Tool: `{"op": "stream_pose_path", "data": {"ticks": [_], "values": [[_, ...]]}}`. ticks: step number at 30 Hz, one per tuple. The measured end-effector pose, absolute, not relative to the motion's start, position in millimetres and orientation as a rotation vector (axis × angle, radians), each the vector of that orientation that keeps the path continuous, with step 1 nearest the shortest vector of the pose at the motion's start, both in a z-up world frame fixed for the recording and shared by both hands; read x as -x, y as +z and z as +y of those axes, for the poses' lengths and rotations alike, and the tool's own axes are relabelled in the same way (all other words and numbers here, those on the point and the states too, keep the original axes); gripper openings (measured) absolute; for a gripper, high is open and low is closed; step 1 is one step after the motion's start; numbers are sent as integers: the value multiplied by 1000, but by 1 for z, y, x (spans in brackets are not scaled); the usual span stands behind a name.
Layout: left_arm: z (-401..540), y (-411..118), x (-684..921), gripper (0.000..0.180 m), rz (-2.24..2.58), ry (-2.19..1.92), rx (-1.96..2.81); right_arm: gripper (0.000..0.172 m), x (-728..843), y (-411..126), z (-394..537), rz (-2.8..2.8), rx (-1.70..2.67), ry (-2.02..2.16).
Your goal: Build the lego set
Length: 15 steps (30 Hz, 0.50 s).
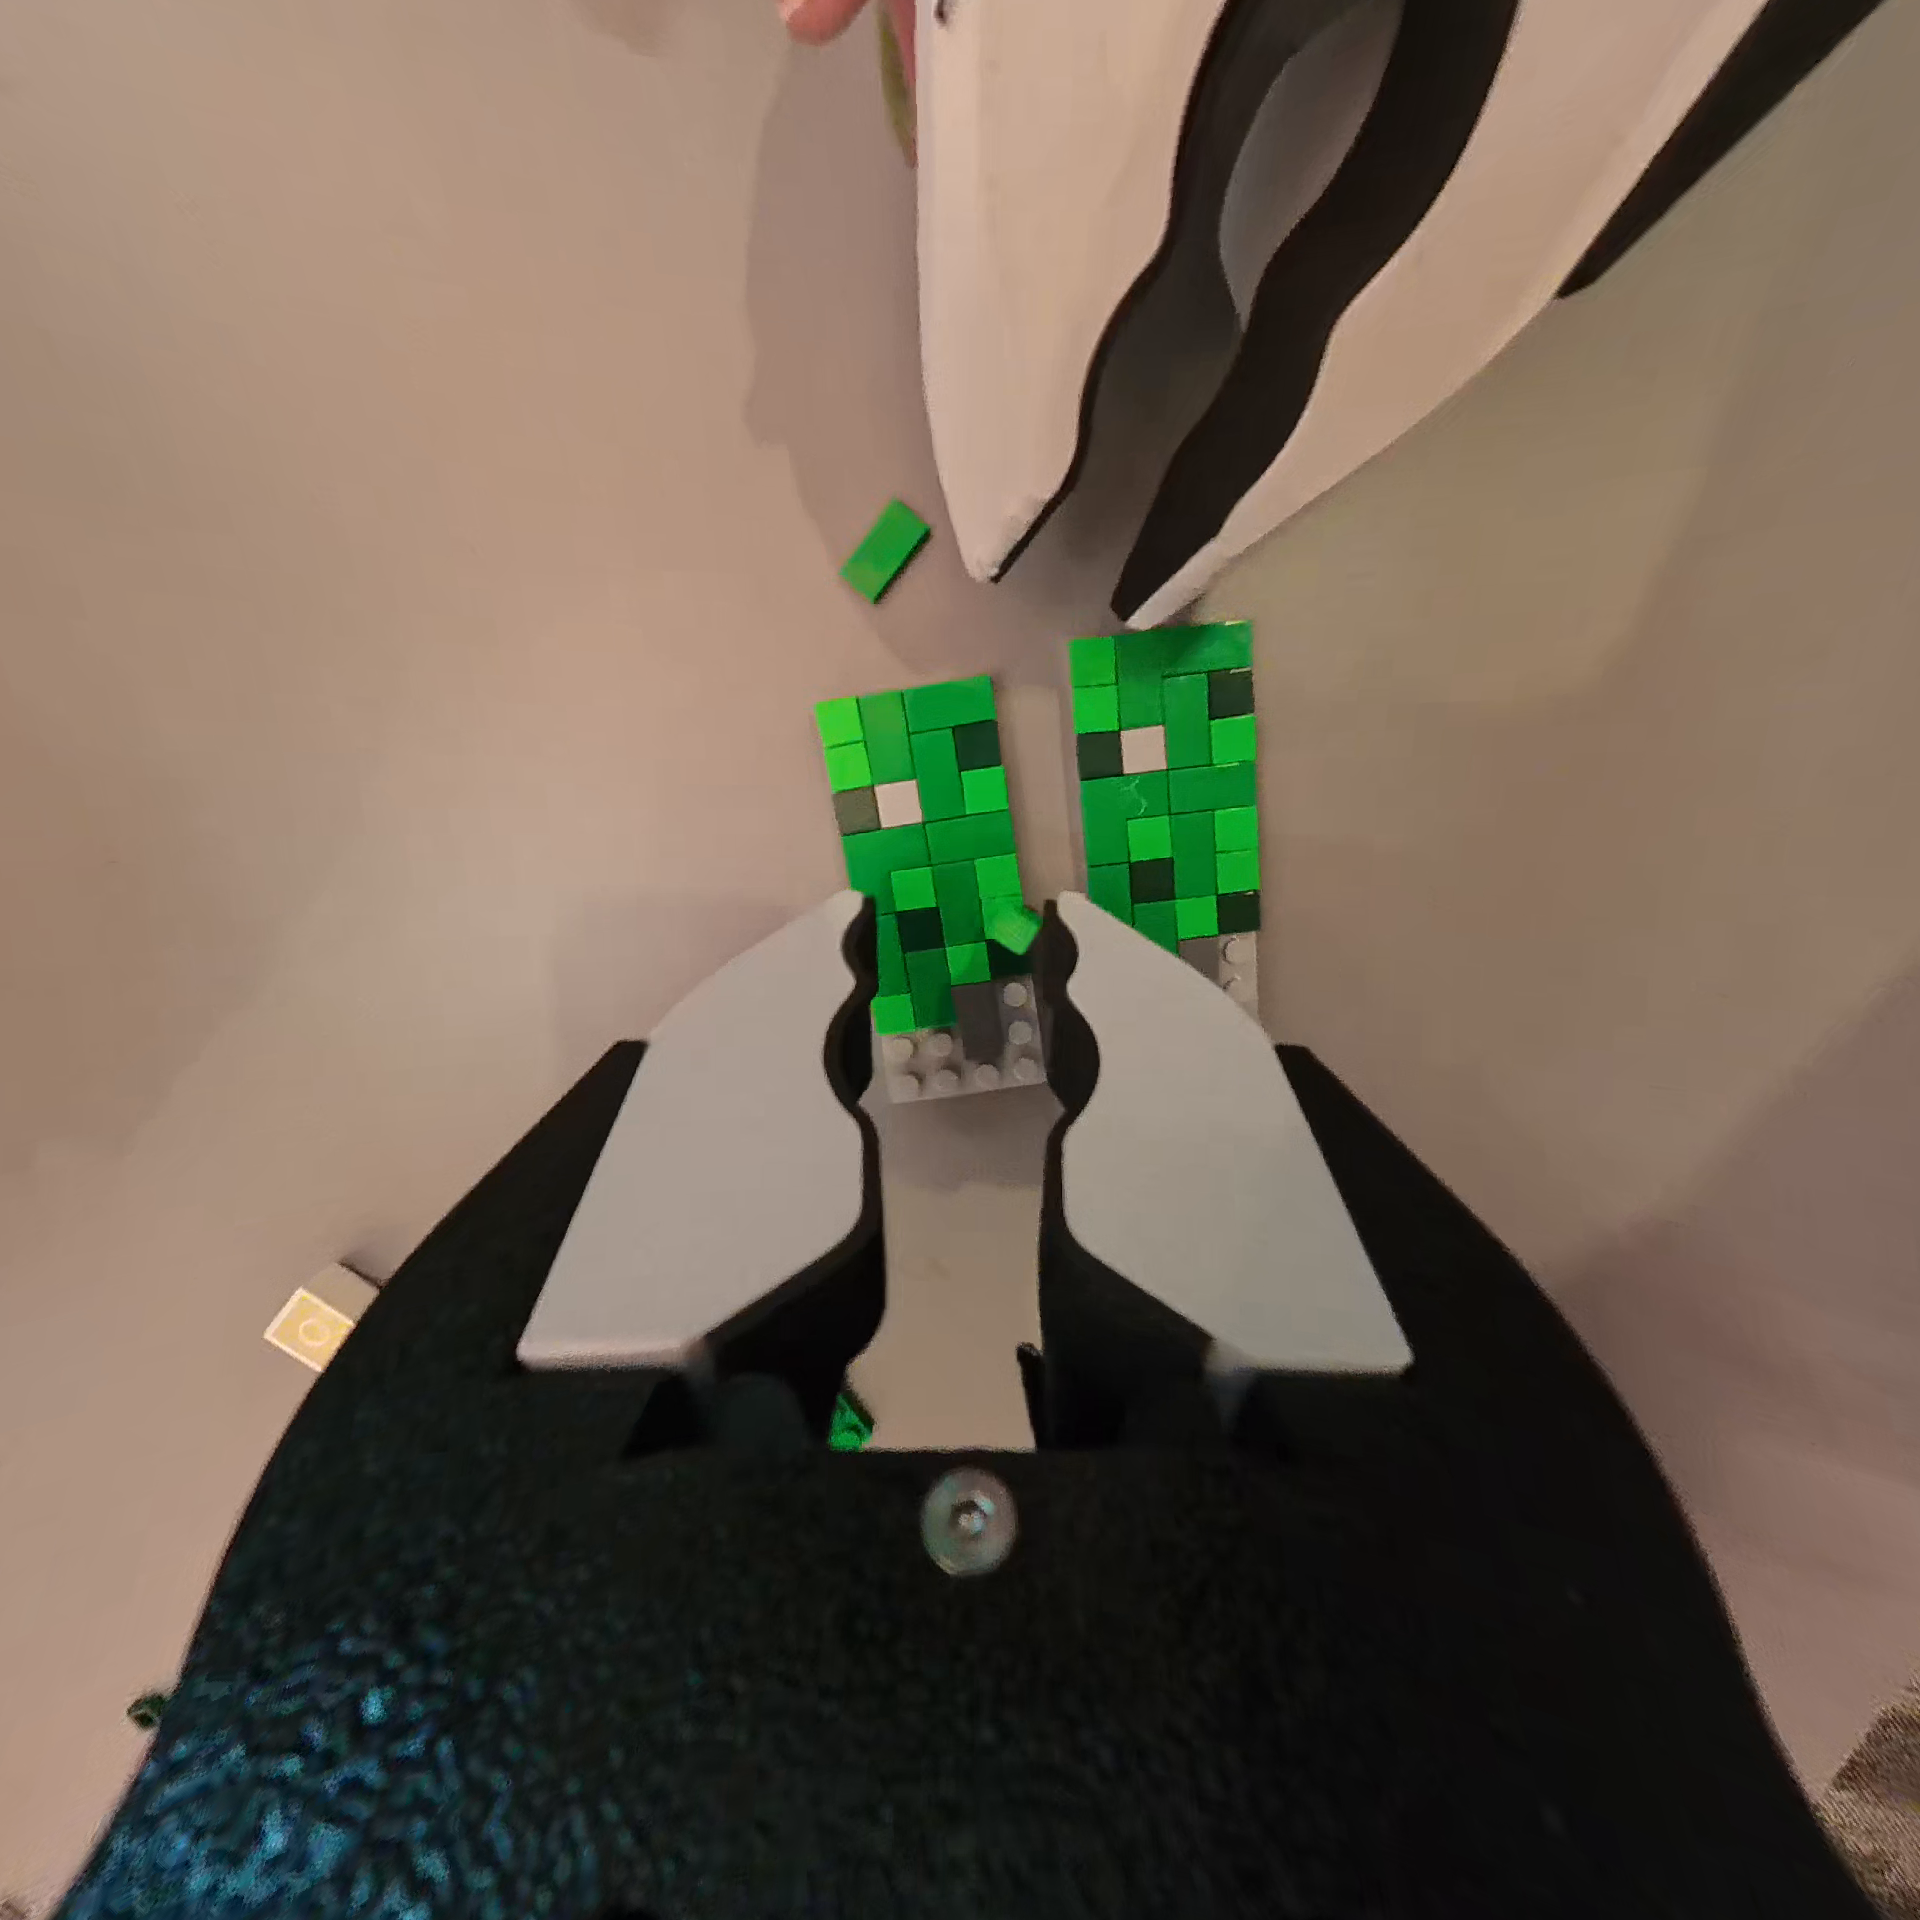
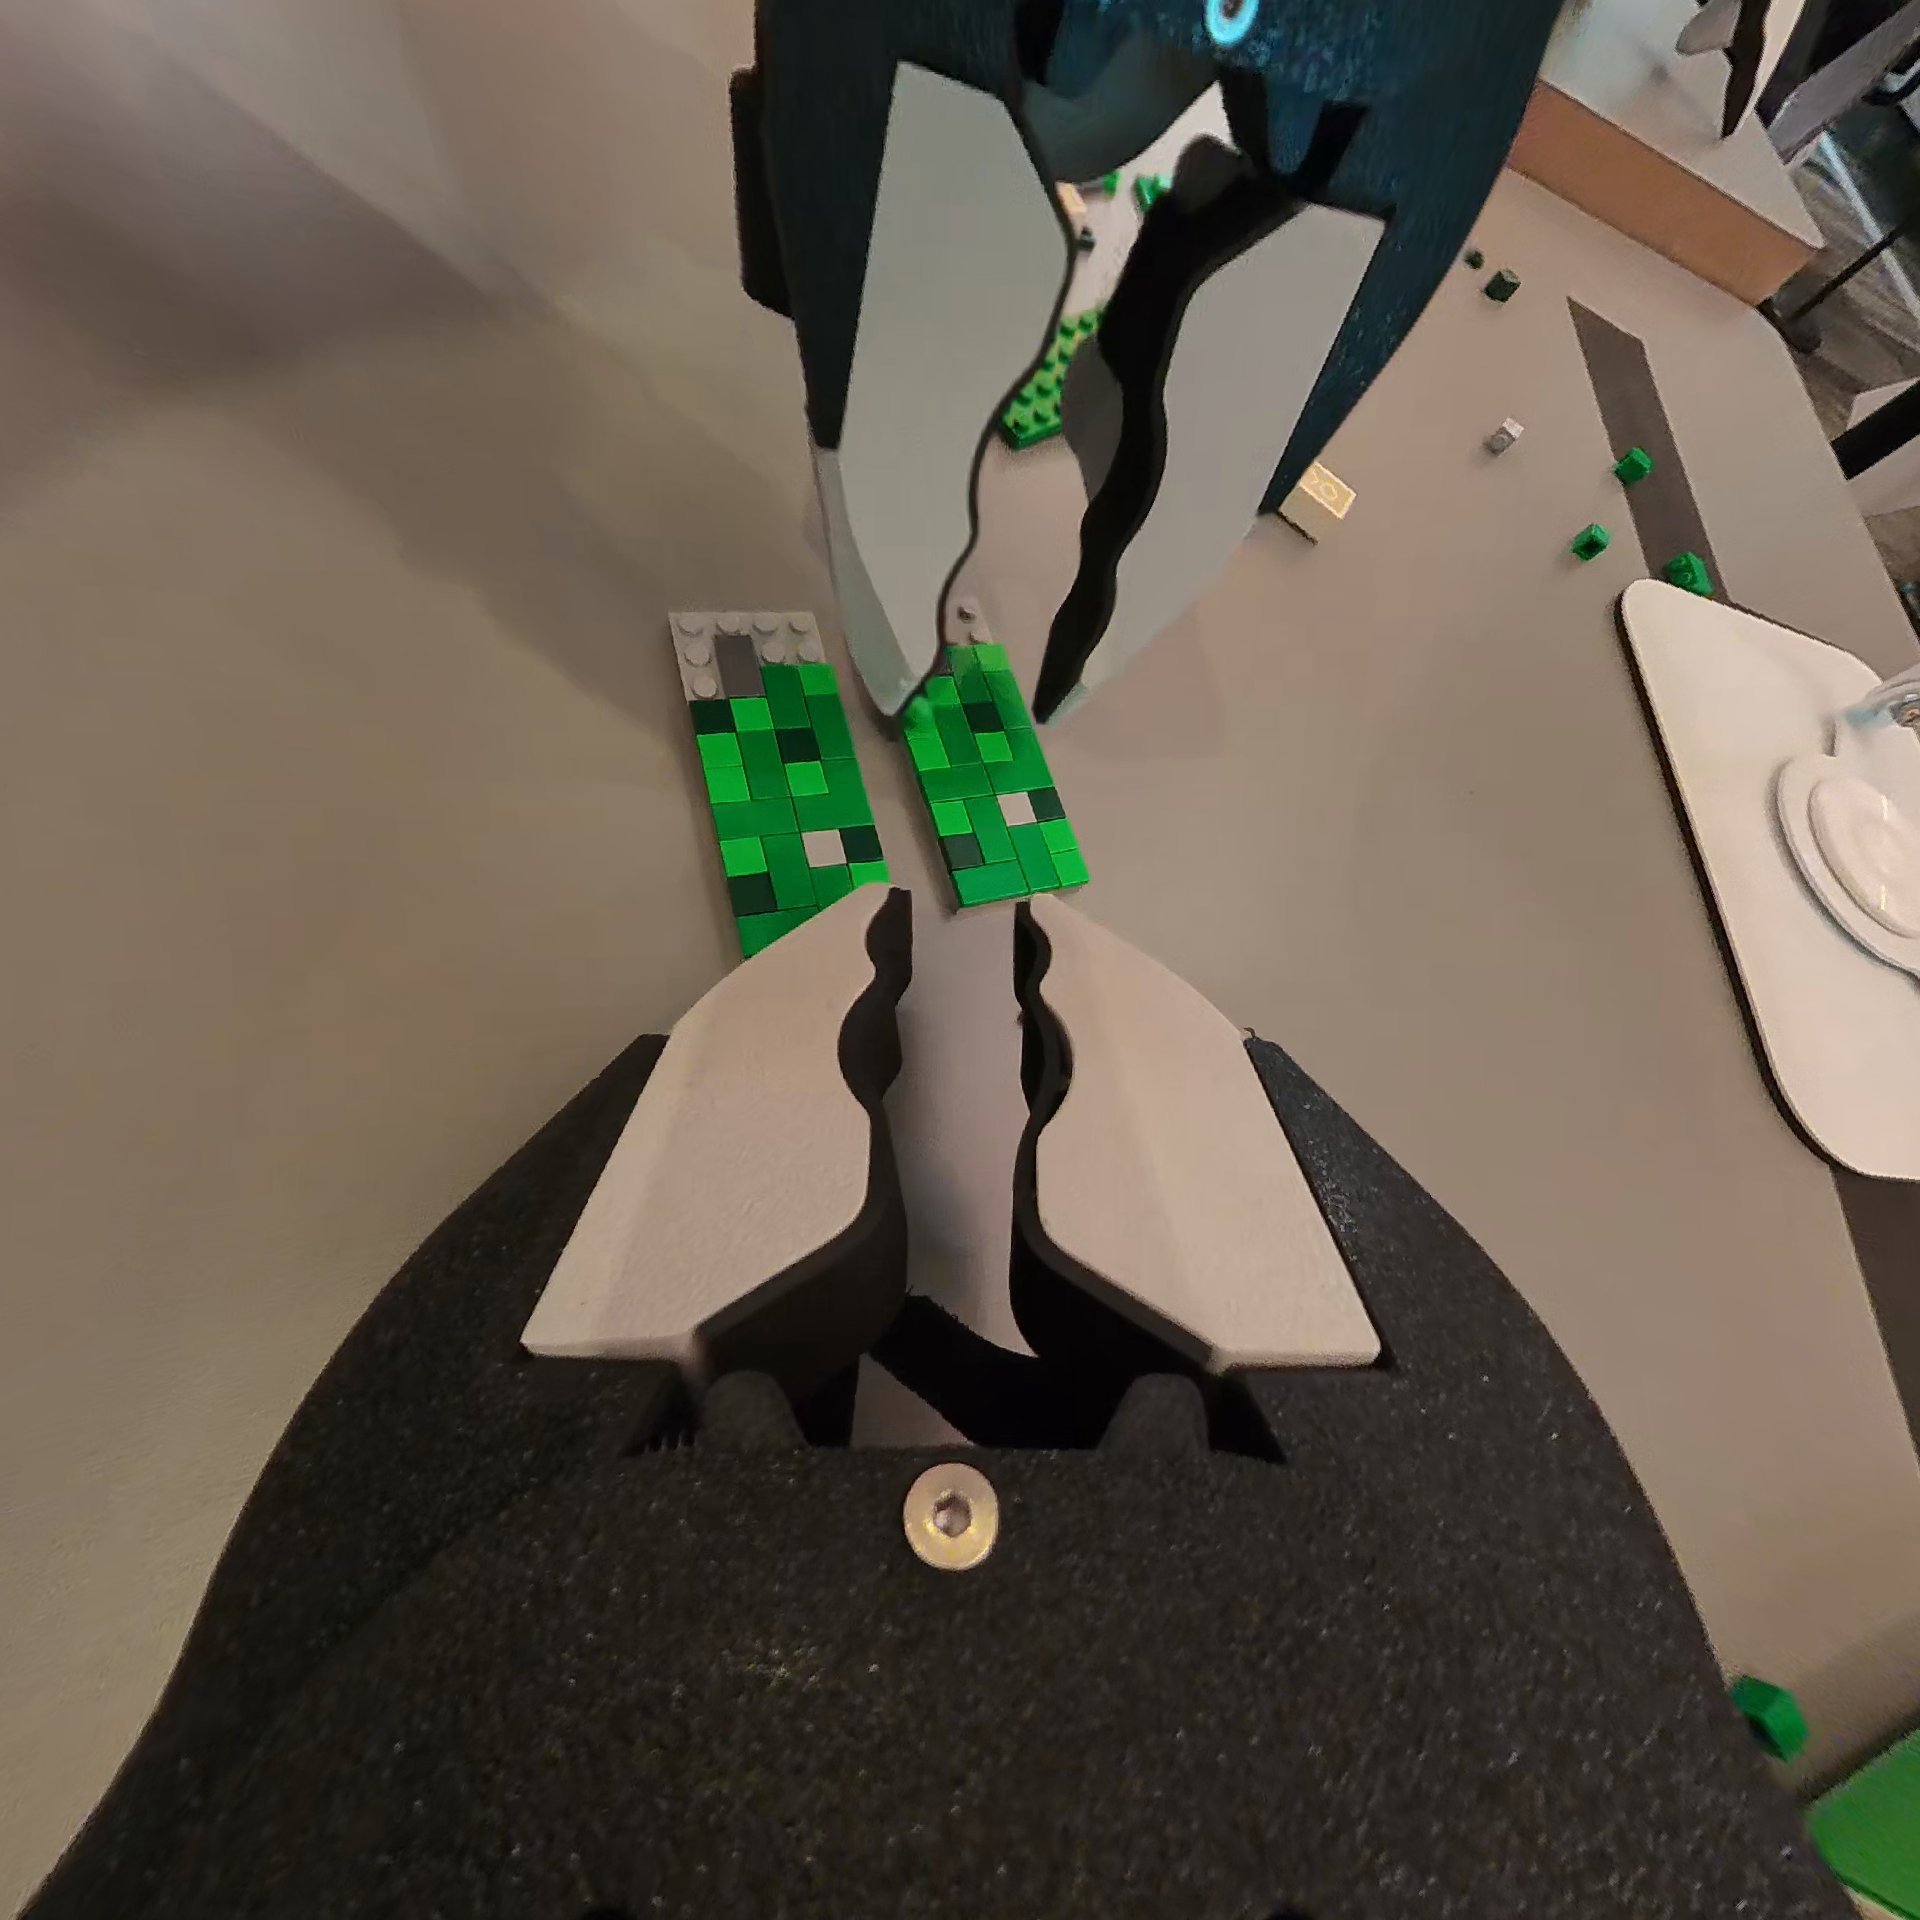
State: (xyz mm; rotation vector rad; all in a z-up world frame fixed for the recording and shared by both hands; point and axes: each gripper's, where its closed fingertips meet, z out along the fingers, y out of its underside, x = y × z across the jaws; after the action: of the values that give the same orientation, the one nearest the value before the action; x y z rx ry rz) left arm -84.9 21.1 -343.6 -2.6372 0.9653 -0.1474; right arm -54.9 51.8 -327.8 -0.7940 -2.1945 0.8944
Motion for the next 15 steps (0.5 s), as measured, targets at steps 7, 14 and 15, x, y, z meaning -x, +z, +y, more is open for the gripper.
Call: {"op": "stream_pose_path", "data": {"ticks": [7, 14, 15], "values": [[6, -339, 96, 42, 934, -139, 2535, 17, 58, -326, 45, -2189, 811, 898], [-9, -339, 105, 35, 864, -265, 2375, 7, 71, -332, 22, -2330, 835, 960], [-11, -339, 100, 30, 877, -293, 2343, 5, 71, -333, 18, -2358, 832, 971]]}}
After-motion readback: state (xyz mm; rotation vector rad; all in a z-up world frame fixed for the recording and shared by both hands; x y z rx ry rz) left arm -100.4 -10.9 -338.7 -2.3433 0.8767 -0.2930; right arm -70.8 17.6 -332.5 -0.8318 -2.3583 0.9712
